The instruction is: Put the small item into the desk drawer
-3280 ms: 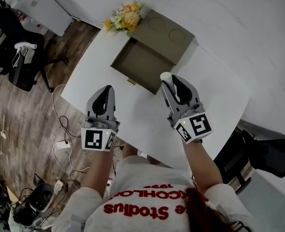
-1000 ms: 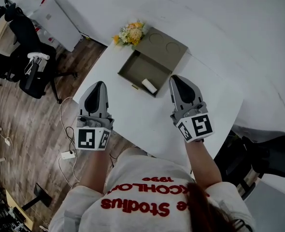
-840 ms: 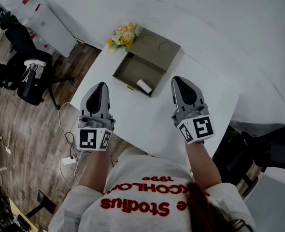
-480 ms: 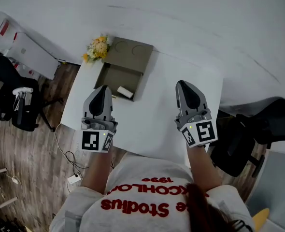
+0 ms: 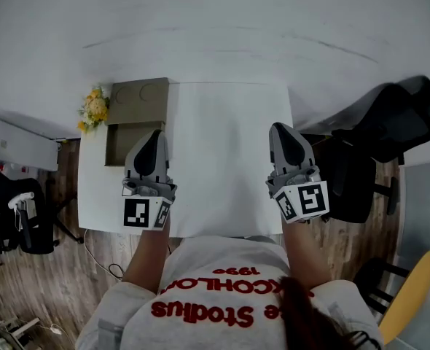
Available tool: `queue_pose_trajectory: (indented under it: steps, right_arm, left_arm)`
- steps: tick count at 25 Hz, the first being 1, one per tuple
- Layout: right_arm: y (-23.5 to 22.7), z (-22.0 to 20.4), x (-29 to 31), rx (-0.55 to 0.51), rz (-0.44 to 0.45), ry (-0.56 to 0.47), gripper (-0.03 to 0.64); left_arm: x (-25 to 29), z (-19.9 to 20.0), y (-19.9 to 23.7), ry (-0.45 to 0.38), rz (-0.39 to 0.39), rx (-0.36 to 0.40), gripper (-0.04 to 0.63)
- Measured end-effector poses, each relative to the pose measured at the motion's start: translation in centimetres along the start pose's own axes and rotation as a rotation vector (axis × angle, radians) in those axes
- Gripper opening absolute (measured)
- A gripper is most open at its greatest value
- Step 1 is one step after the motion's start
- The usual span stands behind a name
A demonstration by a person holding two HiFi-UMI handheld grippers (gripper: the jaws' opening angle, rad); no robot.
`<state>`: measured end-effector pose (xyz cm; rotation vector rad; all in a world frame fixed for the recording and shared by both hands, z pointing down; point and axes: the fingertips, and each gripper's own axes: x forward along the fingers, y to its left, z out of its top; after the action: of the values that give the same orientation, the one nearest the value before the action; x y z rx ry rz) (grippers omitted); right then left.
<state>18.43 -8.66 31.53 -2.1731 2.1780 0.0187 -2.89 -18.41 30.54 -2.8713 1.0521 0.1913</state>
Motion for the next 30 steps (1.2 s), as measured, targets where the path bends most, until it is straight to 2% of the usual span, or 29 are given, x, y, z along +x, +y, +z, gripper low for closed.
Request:
queue_pose_trajectory:
  steps: [4, 7, 30]
  right_arm:
    - [-2.6, -0.1, -2.6, -0.002, -0.080, 0.005, 0.011]
    - [-3.5, -0.1, -3.5, 0.002, -0.105, 0.002, 0.009]
    - [-3.0, 0.6, -3.0, 0.002, -0.089, -0.003, 0.005]
  left_arm:
    - [1.7, -0.1, -2.5, -0.005, -0.065, -0.009, 0.006]
    - [2.2, -0.3, -3.5, -0.004, -0.086, -0.010, 0.006]
    - [2.4, -0.4, -3.5, 0.003, -0.090, -0.010, 0.006]
